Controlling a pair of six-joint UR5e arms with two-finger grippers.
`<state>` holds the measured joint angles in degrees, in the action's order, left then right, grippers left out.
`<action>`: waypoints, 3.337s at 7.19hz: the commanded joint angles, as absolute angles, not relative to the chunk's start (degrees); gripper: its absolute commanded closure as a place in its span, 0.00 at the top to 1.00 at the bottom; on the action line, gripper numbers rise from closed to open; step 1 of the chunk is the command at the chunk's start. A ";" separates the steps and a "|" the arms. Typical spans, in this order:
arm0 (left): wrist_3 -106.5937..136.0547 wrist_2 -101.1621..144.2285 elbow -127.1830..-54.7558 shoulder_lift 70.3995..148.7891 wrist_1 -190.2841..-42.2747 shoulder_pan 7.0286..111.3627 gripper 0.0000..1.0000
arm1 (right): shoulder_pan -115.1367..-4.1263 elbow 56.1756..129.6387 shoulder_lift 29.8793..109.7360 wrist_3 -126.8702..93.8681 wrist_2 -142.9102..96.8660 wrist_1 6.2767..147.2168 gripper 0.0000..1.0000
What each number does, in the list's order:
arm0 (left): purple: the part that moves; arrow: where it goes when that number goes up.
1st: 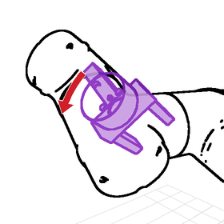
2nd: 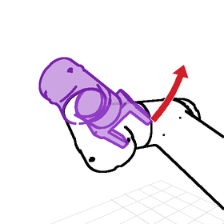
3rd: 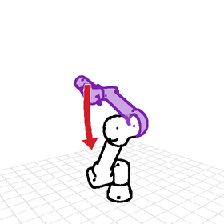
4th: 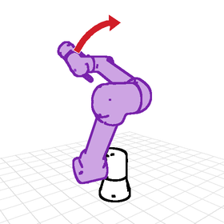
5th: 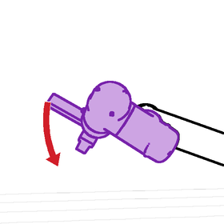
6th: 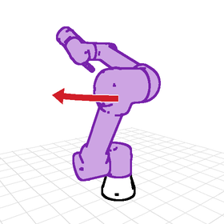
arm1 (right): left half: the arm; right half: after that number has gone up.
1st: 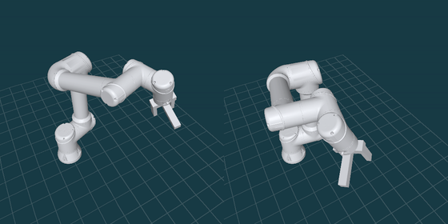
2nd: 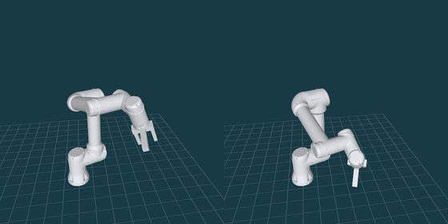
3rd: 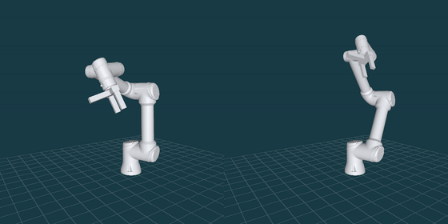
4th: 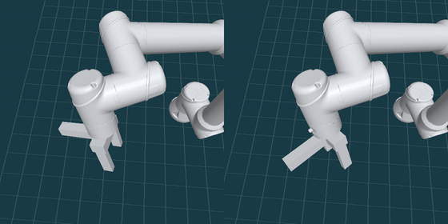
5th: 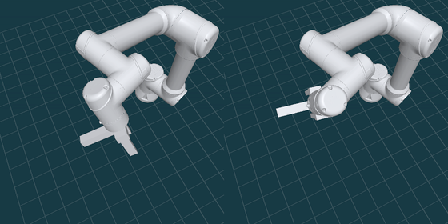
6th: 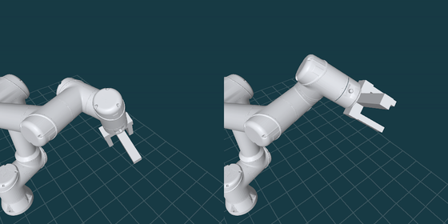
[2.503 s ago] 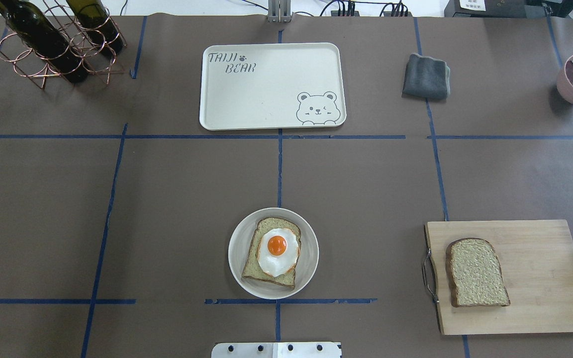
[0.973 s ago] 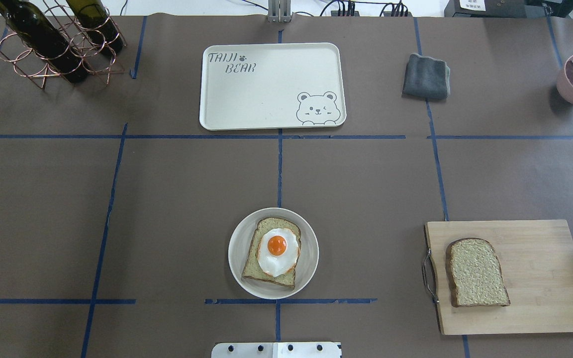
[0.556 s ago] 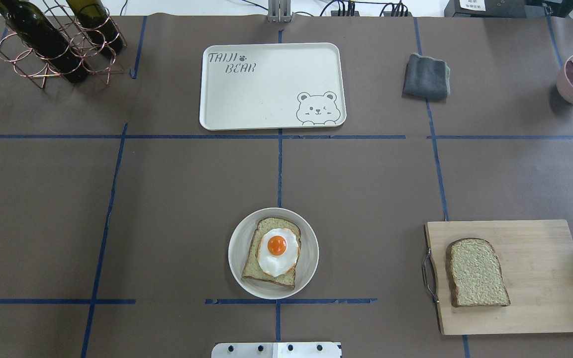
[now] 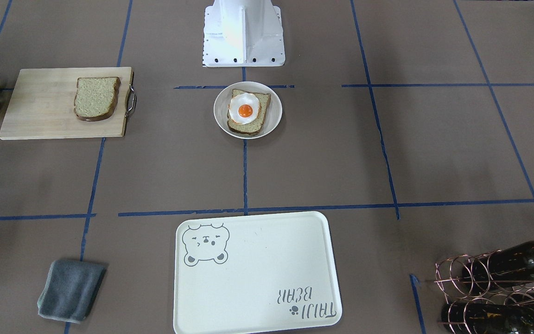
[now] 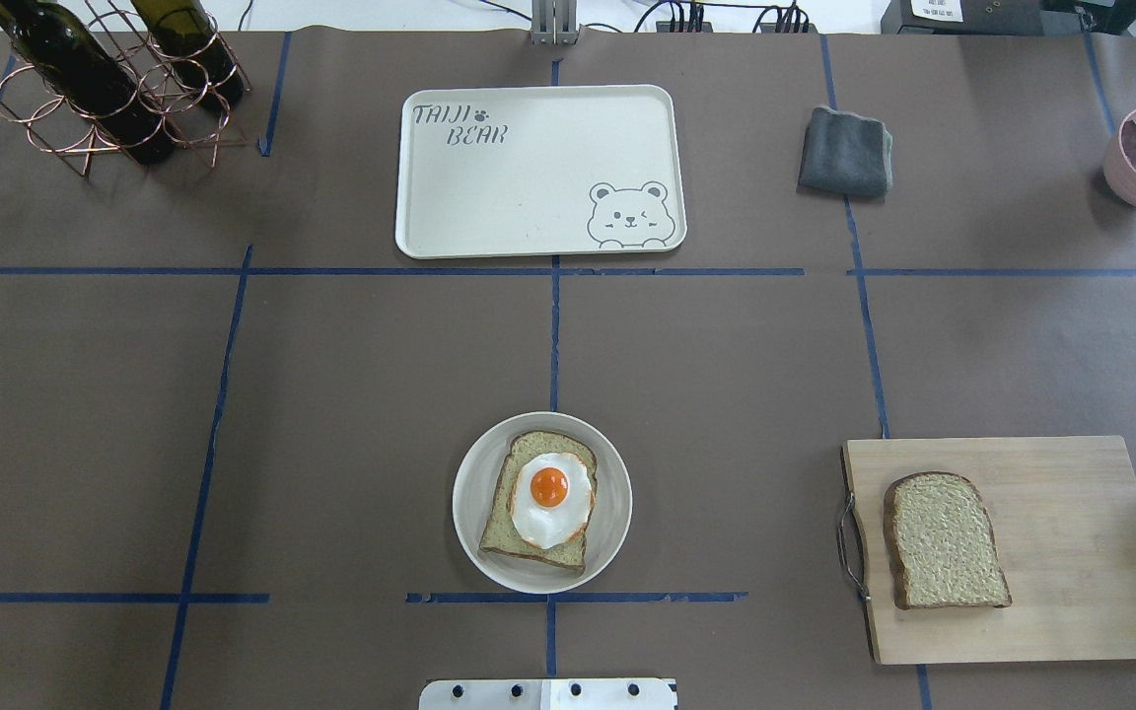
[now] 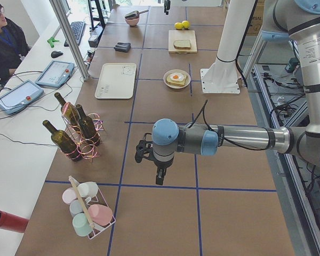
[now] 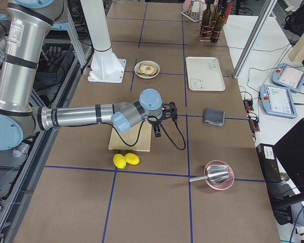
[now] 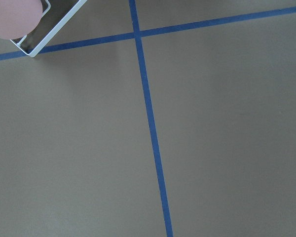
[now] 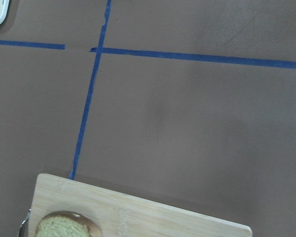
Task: Make sandwich and place on tray
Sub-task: 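Move the right gripper over the bread slice on the cutting board, then close the right gripper on the bread slice edge and lift it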
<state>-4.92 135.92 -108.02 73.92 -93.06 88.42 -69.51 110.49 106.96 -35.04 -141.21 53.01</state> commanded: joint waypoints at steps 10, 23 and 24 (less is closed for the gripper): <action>-4.92 137.99 -108.11 74.00 -93.25 88.42 1.00 | -22.95 113.20 118.82 -75.32 -100.90 26.03 0.65; -4.92 137.99 -108.28 74.00 -93.34 88.42 1.00 | -16.35 112.06 119.36 -77.34 -98.00 23.73 0.42; -4.92 137.99 -108.28 74.00 -93.34 88.42 1.00 | -16.26 112.06 119.44 -77.34 -98.00 23.73 0.42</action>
<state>-4.92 137.99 -108.28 74.04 -93.34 88.42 -16.39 112.11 119.37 -77.34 -98.00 23.74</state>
